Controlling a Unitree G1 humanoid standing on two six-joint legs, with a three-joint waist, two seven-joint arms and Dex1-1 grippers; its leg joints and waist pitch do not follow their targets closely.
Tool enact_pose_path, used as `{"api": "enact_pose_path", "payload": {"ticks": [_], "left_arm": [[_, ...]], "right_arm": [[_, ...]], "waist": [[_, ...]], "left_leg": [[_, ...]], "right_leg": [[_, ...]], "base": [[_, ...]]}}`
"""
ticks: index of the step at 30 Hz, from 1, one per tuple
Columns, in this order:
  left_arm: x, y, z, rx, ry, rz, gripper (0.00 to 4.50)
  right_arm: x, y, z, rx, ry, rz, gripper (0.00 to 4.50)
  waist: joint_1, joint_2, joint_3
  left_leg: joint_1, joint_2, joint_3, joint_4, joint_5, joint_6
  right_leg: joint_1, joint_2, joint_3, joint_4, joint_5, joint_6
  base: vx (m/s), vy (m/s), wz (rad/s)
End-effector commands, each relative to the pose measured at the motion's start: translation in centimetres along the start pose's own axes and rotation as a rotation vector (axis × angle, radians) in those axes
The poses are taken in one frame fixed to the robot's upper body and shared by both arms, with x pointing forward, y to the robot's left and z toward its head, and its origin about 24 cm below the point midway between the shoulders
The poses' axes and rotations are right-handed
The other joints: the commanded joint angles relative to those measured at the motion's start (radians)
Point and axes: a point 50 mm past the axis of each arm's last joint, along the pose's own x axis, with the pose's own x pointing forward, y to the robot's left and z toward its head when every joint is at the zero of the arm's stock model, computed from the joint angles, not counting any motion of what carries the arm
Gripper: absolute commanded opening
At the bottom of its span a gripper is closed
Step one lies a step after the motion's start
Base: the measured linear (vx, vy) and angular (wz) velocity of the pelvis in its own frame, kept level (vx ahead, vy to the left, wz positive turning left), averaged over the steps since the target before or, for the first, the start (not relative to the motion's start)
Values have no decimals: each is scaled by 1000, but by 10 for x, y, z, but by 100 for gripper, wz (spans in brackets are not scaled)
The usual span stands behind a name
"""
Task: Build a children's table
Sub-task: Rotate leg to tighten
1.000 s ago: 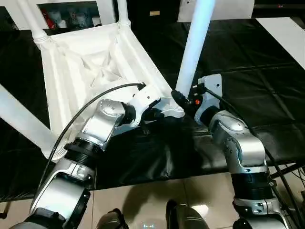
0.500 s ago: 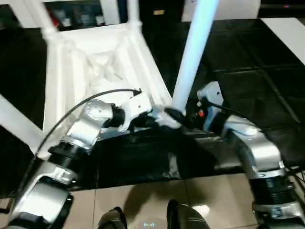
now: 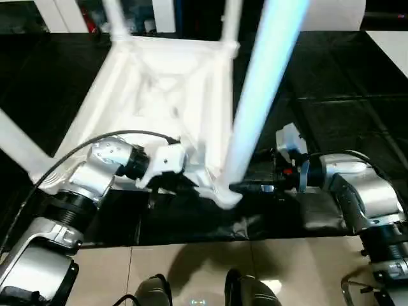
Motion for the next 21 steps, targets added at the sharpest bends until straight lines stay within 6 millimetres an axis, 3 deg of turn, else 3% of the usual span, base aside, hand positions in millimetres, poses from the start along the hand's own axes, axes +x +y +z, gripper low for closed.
{"api": "enact_pose_path", "payload": {"ticks": [1,5,10,11,21], "left_arm": [[7,0,12,77,-26,-80,0],[8,2,11,82,-20,-86,0],[7,2,10,86,-19,-84,0],[7,2,10,86,-21,-83,0],[10,6,11,43,-88,-32,0]], "right_arm": [[1,-1,3,-19,-3,29,325],[3,0,2,-8,9,110,303],[4,0,2,2,19,153,268],[5,1,1,6,22,166,237],[7,4,-1,53,-1,199,209]], "waist": [[-4,-6,-80],[-1,-8,-81],[3,-10,-86],[5,-10,-87],[10,-13,-86]], "left_leg": [[8,19,5,-54,-150,96],[7,17,5,-53,-139,96],[6,19,5,-50,-104,113],[7,19,6,-50,-104,113],[6,18,6,-49,-104,110]], "right_leg": [[79,-67,49,-56,-276,-216],[80,-66,49,-56,-280,-206],[81,-64,48,-46,-215,-225],[81,-65,48,-47,-217,-226],[82,-65,49,-47,-236,-216]], "base": [[0,0,0],[0,0,0],[0,0,0],[0,0,0],[0,0,0]]}}
